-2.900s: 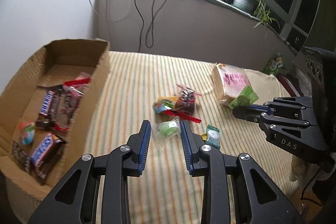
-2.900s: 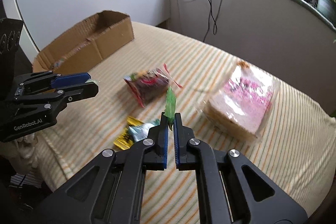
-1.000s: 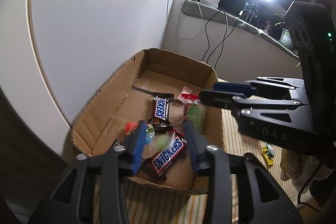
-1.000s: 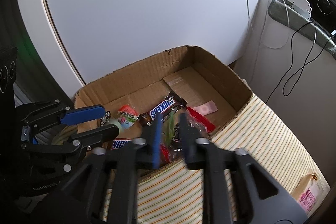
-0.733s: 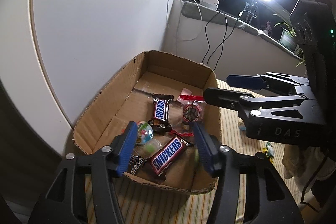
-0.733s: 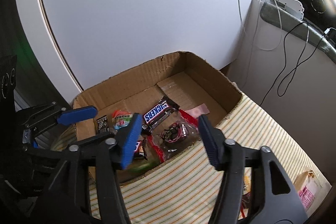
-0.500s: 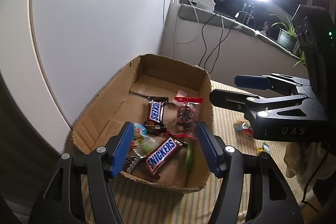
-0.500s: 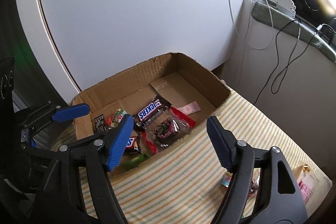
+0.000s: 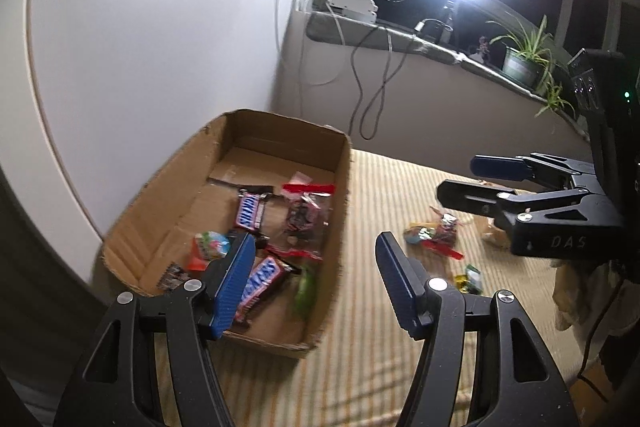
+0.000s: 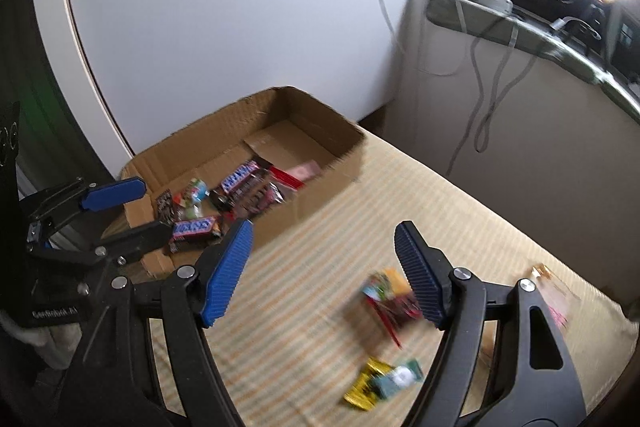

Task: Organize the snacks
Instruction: 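Move both open grippers back over the remaining candies, then grasp the yellow candy with the left gripper while the right grasps the green mint candy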

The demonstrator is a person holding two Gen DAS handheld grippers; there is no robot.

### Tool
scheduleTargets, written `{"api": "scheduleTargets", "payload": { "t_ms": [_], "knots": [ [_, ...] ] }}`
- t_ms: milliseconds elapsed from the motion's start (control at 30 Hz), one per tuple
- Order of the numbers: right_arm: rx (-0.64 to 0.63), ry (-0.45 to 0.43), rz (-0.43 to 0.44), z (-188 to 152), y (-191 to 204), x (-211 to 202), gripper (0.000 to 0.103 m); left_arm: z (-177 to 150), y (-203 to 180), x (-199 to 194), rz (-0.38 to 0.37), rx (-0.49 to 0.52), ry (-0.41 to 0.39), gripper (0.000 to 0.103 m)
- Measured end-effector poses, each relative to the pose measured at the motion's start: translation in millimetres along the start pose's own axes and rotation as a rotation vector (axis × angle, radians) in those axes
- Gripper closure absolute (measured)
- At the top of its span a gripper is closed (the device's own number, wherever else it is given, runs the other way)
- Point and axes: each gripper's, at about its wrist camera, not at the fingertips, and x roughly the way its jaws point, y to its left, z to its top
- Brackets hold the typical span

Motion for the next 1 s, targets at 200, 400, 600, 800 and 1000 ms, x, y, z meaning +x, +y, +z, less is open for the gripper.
{"api": "scheduleTargets", "payload": {
  "t_ms": [200, 400, 600, 800, 1000],
  "knots": [
    [0.099, 0.021, -0.025, -29, -38, -20, 0.027, -9, -24, 6, -0.056, 0.026, 0.026, 0.041],
    [0.157, 0.092, -0.049, -63, -62, -18, 0.027, -19, -46, 15, -0.108, 0.048, 0.061, 0.041],
    [0.306, 0.186, 0.002, -88, -85, 6, 0.046, -28, -67, 24, -0.153, 0.074, 0.098, 0.041],
    [0.527, 0.262, 0.069, -109, -111, 30, 0.053, -42, -86, 36, -0.203, 0.109, 0.153, 0.042],
    [0.533, 0.263, 0.048, -109, -106, 33, 0.053, -48, -99, 47, -0.238, 0.130, 0.188, 0.046]
  ]
}}
